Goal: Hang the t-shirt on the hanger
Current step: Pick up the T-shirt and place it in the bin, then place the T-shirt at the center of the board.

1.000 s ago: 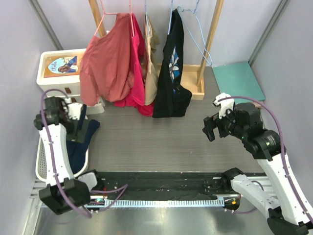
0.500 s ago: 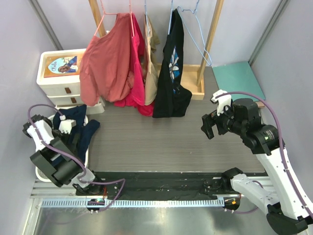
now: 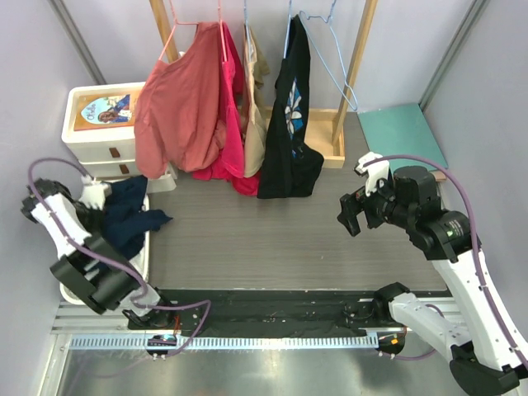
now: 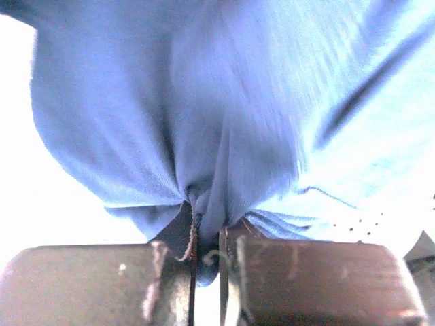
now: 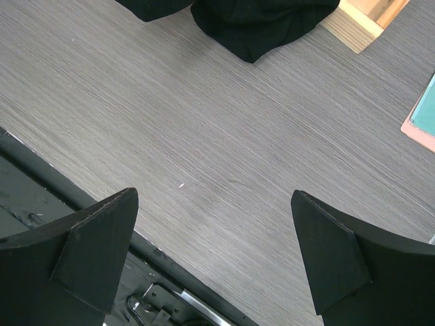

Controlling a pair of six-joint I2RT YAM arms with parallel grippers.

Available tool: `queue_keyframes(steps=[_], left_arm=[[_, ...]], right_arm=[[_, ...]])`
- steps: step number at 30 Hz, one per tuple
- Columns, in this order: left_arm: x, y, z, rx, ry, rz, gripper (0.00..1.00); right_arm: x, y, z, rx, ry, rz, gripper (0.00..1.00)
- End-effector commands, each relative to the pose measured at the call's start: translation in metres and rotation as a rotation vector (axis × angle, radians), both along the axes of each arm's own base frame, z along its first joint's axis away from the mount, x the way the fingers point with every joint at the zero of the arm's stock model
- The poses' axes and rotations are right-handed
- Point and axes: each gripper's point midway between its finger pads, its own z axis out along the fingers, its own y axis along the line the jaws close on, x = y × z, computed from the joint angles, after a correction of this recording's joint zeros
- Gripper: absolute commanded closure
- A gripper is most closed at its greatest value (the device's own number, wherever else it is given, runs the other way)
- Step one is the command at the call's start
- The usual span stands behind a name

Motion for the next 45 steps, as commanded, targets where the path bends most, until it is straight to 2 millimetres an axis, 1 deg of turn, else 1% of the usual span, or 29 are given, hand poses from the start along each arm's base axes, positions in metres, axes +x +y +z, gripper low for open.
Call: queue_keyframes(steps=[1, 2, 3, 5, 6, 8, 11, 15, 16, 17, 18, 19, 20, 21, 22, 23, 24, 26, 27, 28, 29, 30, 32, 33, 36, 39, 40, 42, 45], left_arm=[[0.031, 0.002, 0.114, 0.130, -0.301, 0.017, 1.00], [0.035, 0.001, 0.129, 0.140, -0.338, 0.020, 1.00], [0.039, 0.004, 0.157, 0.176, -0.387, 0.025, 1.00], [0.046, 0.006, 0.175, 0.191, -0.423, 0.057, 1.00], [0.047, 0.009, 0.193, 0.226, -0.446, 0.066, 1.00], [0.051, 0.005, 0.198, 0.212, -0.437, 0.049, 1.00], [0.054, -0.002, 0.220, 0.209, -0.498, 0.035, 1.00], [0.053, -0.051, 0.272, 0.189, -0.697, -0.091, 1.00], [0.056, -0.075, 0.288, 0.161, -0.767, -0.164, 1.00], [0.054, -0.091, 0.293, 0.141, -0.790, -0.204, 1.00], [0.050, -0.121, 0.303, 0.120, -0.837, -0.302, 1.00], [0.046, -0.140, 0.307, 0.092, -0.860, -0.361, 1.00], [0.042, -0.158, 0.302, 0.046, -0.859, -0.418, 1.00], [0.036, -0.186, 0.301, -0.018, -0.866, -0.523, 1.00], [0.030, -0.200, 0.299, -0.056, -0.870, -0.562, 1.00], [0.036, -0.207, 0.292, -0.083, -0.857, -0.571, 1.00], [0.034, -0.227, 0.285, -0.172, -0.813, -0.580, 1.00], [0.040, -0.244, 0.261, -0.238, -0.690, -0.592, 1.00], [0.034, -0.270, 0.252, -0.294, -0.628, -0.658, 1.00], [0.037, -0.283, 0.243, -0.310, -0.587, -0.676, 1.00], [0.036, -0.292, 0.222, -0.310, -0.523, -0.693, 1.00], [0.035, -0.320, 0.222, -0.351, -0.547, -0.753, 1.00], [0.034, -0.337, 0.205, -0.305, -0.563, -0.794, 1.00], [0.028, -0.365, 0.191, -0.312, -0.575, -0.879, 1.00], [0.012, -0.396, 0.166, -0.289, -0.545, -1.015, 1.00], [0.020, -0.427, 0.172, -0.355, -0.598, -1.035, 1.00], [0.032, -0.441, 0.194, -0.390, -0.695, -1.014, 1.00], [0.039, -0.448, 0.219, -0.421, -0.800, -1.013, 1.00], [0.030, -0.449, 0.222, -0.443, -0.881, -1.111, 1.00]], right_arm=[[-0.004, 0.003, 0.022, 0.037, -0.062, 0.021, 0.00], [-0.004, 0.003, 0.021, 0.036, -0.060, 0.024, 0.00], [-0.005, 0.002, 0.021, 0.035, -0.062, 0.025, 0.00], [-0.006, 0.002, 0.021, 0.034, -0.065, 0.028, 0.00], [-0.007, 0.002, 0.023, 0.034, -0.070, 0.029, 0.00], [-0.007, 0.001, 0.023, 0.032, -0.075, 0.030, 0.00], [-0.007, 0.000, 0.024, 0.029, -0.078, 0.027, 0.00], [-0.007, 0.001, 0.027, 0.035, -0.090, 0.025, 0.00], [-0.006, 0.001, 0.027, 0.039, -0.089, 0.021, 0.00], [-0.006, 0.001, 0.027, 0.041, -0.088, 0.021, 0.00], [-0.005, 0.002, 0.028, 0.052, -0.088, 0.013, 0.00], [-0.005, 0.002, 0.028, 0.056, -0.087, 0.012, 0.01], [-0.005, 0.003, 0.028, 0.063, -0.083, 0.010, 0.00], [-0.006, 0.005, 0.029, 0.079, -0.078, 0.012, 0.00], [-0.006, 0.006, 0.030, 0.087, -0.077, 0.013, 0.00], [-0.005, 0.008, 0.030, 0.095, -0.072, 0.013, 0.00], [-0.005, 0.009, 0.032, 0.106, -0.069, 0.011, 0.00], [-0.004, 0.012, 0.034, 0.115, -0.062, 0.017, 0.00], [-0.004, 0.013, 0.034, 0.117, -0.061, 0.019, 0.00], [-0.003, 0.012, 0.034, 0.115, -0.060, 0.015, 0.00], [-0.002, 0.012, 0.033, 0.112, -0.056, 0.013, 0.00], [-0.002, 0.012, 0.033, 0.110, -0.056, 0.012, 0.00], [0.000, 0.011, 0.028, 0.099, -0.045, 0.008, 0.00], [0.000, 0.011, 0.025, 0.092, -0.039, 0.009, 0.00], [0.004, 0.010, 0.019, 0.066, -0.032, 0.013, 0.00], [0.008, 0.007, 0.016, 0.033, -0.042, 0.019, 0.00], [0.009, 0.007, 0.015, 0.023, -0.045, 0.024, 0.00], [0.012, 0.003, 0.014, -0.007, -0.053, 0.022, 0.00], [0.014, 0.006, 0.005, -0.045, -0.031, 0.069, 0.00]])
